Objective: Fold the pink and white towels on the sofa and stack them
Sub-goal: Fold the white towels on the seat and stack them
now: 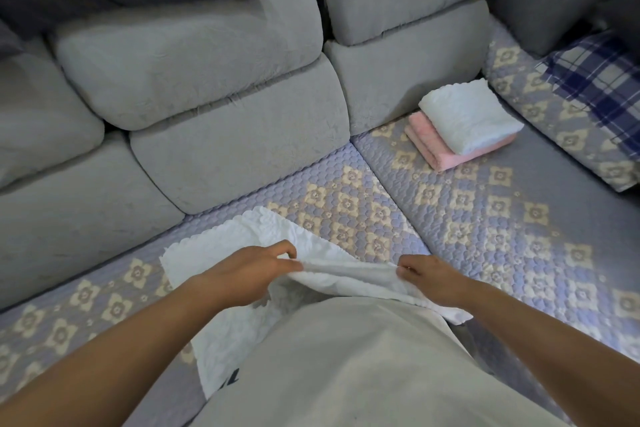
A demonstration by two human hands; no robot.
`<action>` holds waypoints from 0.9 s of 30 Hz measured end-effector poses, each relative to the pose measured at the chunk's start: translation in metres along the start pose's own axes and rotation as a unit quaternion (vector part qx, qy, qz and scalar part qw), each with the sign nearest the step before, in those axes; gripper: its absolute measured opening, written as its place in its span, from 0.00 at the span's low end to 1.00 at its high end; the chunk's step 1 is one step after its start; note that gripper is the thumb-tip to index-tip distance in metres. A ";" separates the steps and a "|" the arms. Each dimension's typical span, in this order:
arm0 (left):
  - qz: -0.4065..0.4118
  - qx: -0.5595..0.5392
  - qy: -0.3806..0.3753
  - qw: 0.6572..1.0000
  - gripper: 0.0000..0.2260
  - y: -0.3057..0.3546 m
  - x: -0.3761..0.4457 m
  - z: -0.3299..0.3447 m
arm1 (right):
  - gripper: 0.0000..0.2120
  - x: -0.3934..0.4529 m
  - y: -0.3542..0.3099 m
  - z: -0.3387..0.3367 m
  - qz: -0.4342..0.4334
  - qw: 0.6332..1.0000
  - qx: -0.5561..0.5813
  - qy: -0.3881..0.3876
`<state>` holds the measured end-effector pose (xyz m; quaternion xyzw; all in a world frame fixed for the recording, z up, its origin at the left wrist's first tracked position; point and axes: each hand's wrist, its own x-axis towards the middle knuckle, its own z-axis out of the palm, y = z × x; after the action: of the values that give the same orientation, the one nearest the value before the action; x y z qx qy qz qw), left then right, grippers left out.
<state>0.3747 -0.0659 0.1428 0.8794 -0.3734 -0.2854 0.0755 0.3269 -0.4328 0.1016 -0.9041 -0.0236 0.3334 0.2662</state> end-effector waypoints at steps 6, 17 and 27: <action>0.067 0.139 -0.031 0.988 0.37 0.007 -0.009 -0.003 | 0.17 0.000 -0.003 -0.001 -0.017 0.999 -0.041 -0.008; 0.071 0.133 -0.069 0.986 0.48 0.004 -0.022 -0.014 | 0.24 -0.010 -0.006 0.013 -0.156 0.953 -0.259 -0.026; 0.051 0.146 -0.073 0.985 0.45 0.000 -0.018 -0.010 | 0.13 -0.006 -0.011 0.014 -0.224 0.938 -0.265 -0.004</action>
<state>0.3707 -0.0539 0.1589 0.8373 -0.4603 -0.2873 -0.0670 0.3156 -0.4186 0.1014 -0.9118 -0.3144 0.2504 0.0846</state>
